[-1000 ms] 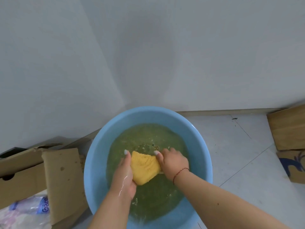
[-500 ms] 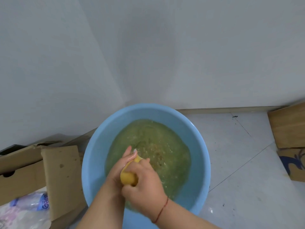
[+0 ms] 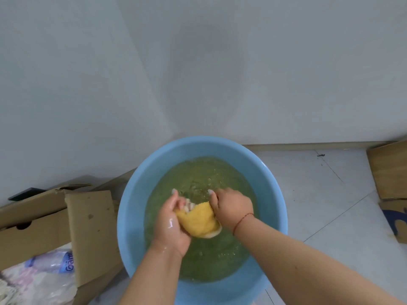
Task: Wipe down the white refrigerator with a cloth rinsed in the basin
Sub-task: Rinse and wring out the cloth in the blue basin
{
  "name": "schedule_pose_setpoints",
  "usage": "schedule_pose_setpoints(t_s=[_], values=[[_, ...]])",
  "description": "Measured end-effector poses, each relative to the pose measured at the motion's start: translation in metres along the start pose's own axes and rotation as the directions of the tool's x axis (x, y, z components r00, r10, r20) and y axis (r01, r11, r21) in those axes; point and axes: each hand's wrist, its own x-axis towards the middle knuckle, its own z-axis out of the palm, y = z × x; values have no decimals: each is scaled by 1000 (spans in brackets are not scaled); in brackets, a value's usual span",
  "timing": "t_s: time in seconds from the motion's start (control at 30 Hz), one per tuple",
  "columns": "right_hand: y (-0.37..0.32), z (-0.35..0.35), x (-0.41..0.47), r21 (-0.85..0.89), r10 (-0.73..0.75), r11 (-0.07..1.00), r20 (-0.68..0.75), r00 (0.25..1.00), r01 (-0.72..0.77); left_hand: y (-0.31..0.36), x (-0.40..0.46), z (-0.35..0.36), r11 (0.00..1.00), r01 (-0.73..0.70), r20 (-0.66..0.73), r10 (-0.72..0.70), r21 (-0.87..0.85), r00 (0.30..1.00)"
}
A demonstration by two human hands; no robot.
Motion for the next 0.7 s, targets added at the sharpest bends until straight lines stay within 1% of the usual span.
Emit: schedule_pose_setpoints(t_s=[0.03, 0.1, 0.13, 0.17, 0.2, 0.23, 0.27, 0.3, 0.33, 0.37, 0.4, 0.43, 0.47, 0.5, 0.53, 0.6, 0.63, 0.67, 0.7], values=[[4, 3, -3, -120, -7, 993, 9, 1000, 8, 2, 3, -9, 999, -5, -8, 4, -45, 1000], [17, 17, 1, -247, 28, 969, 35, 999, -18, 12, 7, -32, 999, 12, -82, -8, 43, 997], [23, 19, 1, -306, 47, 951, 58, 997, -27, 14, 13, -45, 985, 37, -127, -15, 167, 992], [27, 23, -2, -333, 28, 943, 97, 995, 6, 13, 17, -57, 936, 61, -169, -1, 347, 986], [25, 31, -6, -369, 12, 928, 146, 989, 43, 9, 20, -66, 827, 71, -201, 52, 557, 978], [23, 39, -9, -393, 6, 916, 215, 977, 81, 6, 20, -69, 643, 41, -178, 150, 765, 973], [17, 42, -11, -397, 25, 912, 302, 953, 102, 2, 19, -68, 458, -13, -123, 267, 889, 956], [9, 38, -12, -372, 48, 922, 382, 923, 106, -1, 17, -66, 314, -91, -24, 343, 945, 939], [2, 31, -10, -331, 41, 935, 452, 891, 125, -2, 14, -60, 204, -188, 101, 372, 961, 923], [-5, 21, -8, -283, -9, 944, 501, 866, 173, -4, 14, -57, 127, -294, 234, 350, 947, 907], [-12, 9, -8, -249, -78, 937, 532, 843, 243, -6, 17, -53, 75, -375, 342, 274, 924, 899], [-20, -7, -10, -237, -168, 907, 553, 816, 347, -6, 21, -50, 48, -452, 438, 172, 891, 882], [-28, -25, -13, -230, -258, 860, 575, 777, 456, -3, 21, -43, 57, -489, 487, 38, 871, 872], [-33, -42, -16, -200, -344, 823, 568, 748, 531, -1, 23, -38, 113, -507, 514, -39, 854, 857], [-36, -61, -17, -144, -409, 825, 517, 752, 547, 1, 26, -34, 203, -493, 513, -54, 846, 857], [-33, -95, -13, 96, -455, 888, 335, 825, 450, 9, 21, -22, 393, -447, 480, 17, 804, 877], [-24, -104, -5, 263, -447, 884, 239, 862, 386, 15, 16, -13, 487, -442, 474, 65, 753, 878], [-13, -106, 1, 459, -422, 834, 175, 890, 306, 19, 13, -7, 567, -436, 456, 117, 699, 882], [-2, -102, 8, 652, -388, 728, 135, 912, 213, 23, 9, 0, 653, -428, 443, 154, 625, 883]])
